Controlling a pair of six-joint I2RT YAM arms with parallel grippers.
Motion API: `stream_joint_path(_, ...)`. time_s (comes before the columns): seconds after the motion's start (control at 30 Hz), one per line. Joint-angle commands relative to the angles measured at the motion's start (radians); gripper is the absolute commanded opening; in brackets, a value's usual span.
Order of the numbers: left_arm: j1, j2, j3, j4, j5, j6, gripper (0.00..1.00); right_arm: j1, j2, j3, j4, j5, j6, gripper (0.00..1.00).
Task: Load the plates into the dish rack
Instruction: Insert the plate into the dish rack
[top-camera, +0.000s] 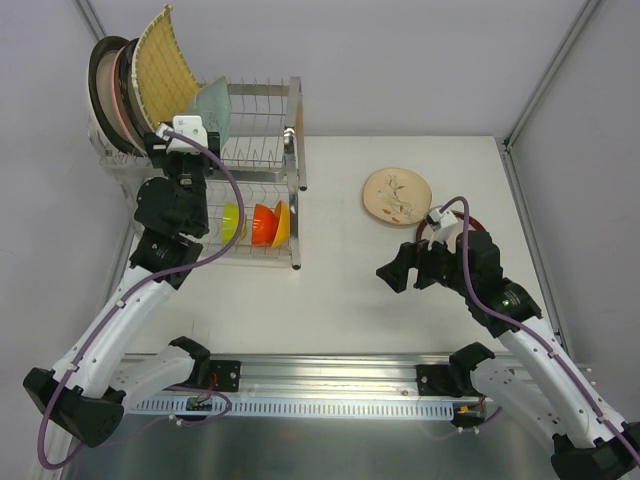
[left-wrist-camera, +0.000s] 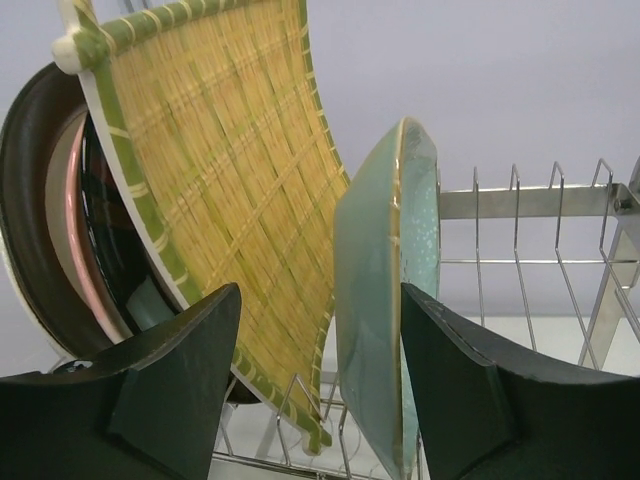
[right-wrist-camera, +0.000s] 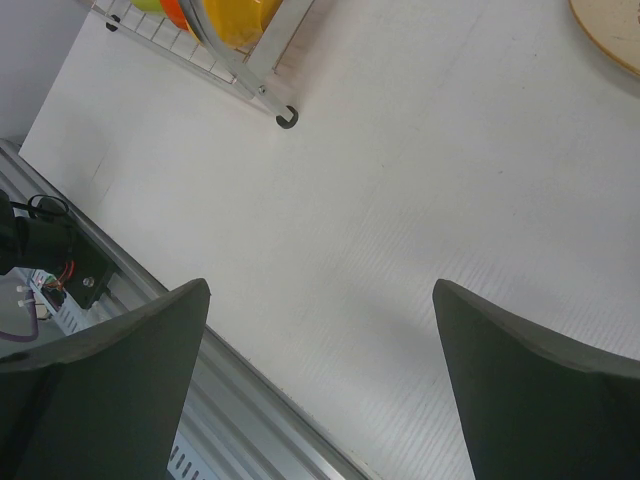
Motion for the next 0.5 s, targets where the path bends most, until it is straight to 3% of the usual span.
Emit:
stream_joint_path(0.0,0.005,-0.014,0.071,-0.006,-0.033,-0.014,0.65,0.005,0.001,-0.006,0.045,0.002,0.000,1.00)
stream_joint_path(0.2,0.003,0.037,0.195,-0.148,-0.071,-0.063,0.76,0.006,0.007,-0.001,0.042,0.002,-0.003,1.00)
stream_joint_path(0.47,0.003,0.109,0.370,-0.296,-0.108,-0.080,0.79,0.006,0.016,-0.001,0.041,0.002,-0.002,0.99)
